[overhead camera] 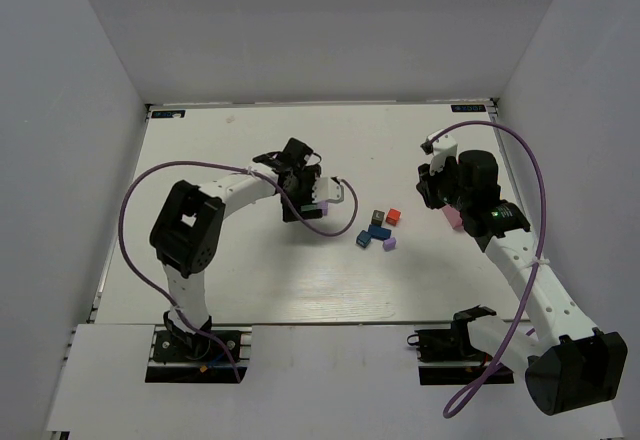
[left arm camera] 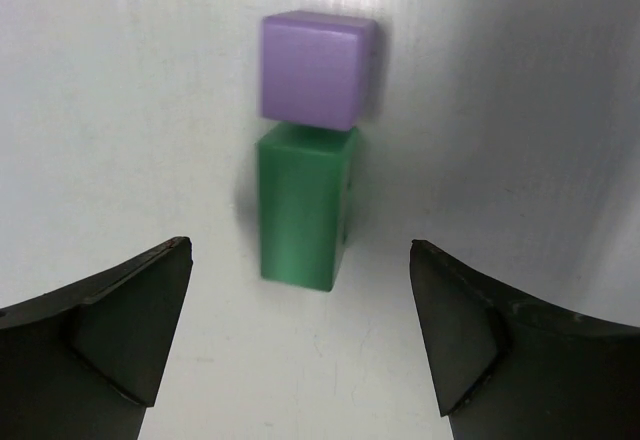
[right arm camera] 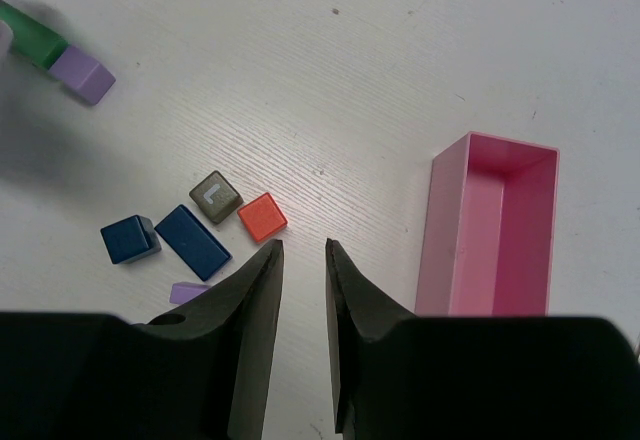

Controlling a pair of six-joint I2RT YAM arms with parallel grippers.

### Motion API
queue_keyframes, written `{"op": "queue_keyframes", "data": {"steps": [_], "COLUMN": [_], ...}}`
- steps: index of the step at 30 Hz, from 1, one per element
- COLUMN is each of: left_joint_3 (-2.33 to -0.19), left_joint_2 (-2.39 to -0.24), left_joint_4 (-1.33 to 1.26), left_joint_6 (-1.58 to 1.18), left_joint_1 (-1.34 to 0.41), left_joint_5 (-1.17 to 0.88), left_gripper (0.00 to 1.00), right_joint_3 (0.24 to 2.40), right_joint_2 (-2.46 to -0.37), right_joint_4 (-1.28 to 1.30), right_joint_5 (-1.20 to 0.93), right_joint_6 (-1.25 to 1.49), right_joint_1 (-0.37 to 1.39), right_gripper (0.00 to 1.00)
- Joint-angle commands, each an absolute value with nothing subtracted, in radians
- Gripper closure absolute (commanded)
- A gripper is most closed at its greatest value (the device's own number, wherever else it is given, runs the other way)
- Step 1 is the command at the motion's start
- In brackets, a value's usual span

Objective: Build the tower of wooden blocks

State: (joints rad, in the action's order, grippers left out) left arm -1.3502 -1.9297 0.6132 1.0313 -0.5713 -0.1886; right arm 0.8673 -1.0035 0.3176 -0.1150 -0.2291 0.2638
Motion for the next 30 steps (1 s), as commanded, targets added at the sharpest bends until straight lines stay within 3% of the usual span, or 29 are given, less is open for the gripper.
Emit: {"op": "queue_keyframes", "data": {"steps": [1, 6, 9, 13, 19, 26, 30], "left_joint_3": [-1.332, -1.266, -1.191, -1.103, -0.838, -0.753, -0.753], "left_joint_2": [-1.755, -1.561, -1.403, -1.225, -0.999, -0.858, -0.838], "left_joint_4": [0.537, 0.407, 0.315, 0.287, 0.218, 0.229, 0.241], "left_joint_6": [0.965, 0.813, 0.648, 0.264, 0.019, 0.057, 0.066], "left_joint_1": [-0.578, -0.587, -0.588, -0.578, -0.578, -0.569, -0.569], "left_joint_5": [-0.166, -0.190, -0.204, -0.202, -0.273, -0.140, -0.130], "left_gripper": [0.00, 0.00, 0.00, 0.00, 0.00, 0.00, 0.00], "right_joint_3": [0.856, 0.851, 0.847, 0.833, 0.842, 0.926, 0.977], "right_joint_2": [-1.008, -1.015, -1.014, -1.011, -1.072, -1.255, -1.380], "right_joint_4": [0.285, 0.290, 0.296, 0.330, 0.370, 0.417, 0.416], "right_joint_5": [-0.121, -0.153, -0.220, -0.382, -0.566, -0.470, -0.405], "right_joint_6": [-0.238, -0.259, -0.297, -0.420, -0.547, -0.635, -0.608], "right_joint_1": [0.262, 0.261, 0.262, 0.265, 0.288, 0.340, 0.357], "right_gripper": [0.70, 0.55, 0.52, 0.44, 0.46, 0.54, 0.52]}}
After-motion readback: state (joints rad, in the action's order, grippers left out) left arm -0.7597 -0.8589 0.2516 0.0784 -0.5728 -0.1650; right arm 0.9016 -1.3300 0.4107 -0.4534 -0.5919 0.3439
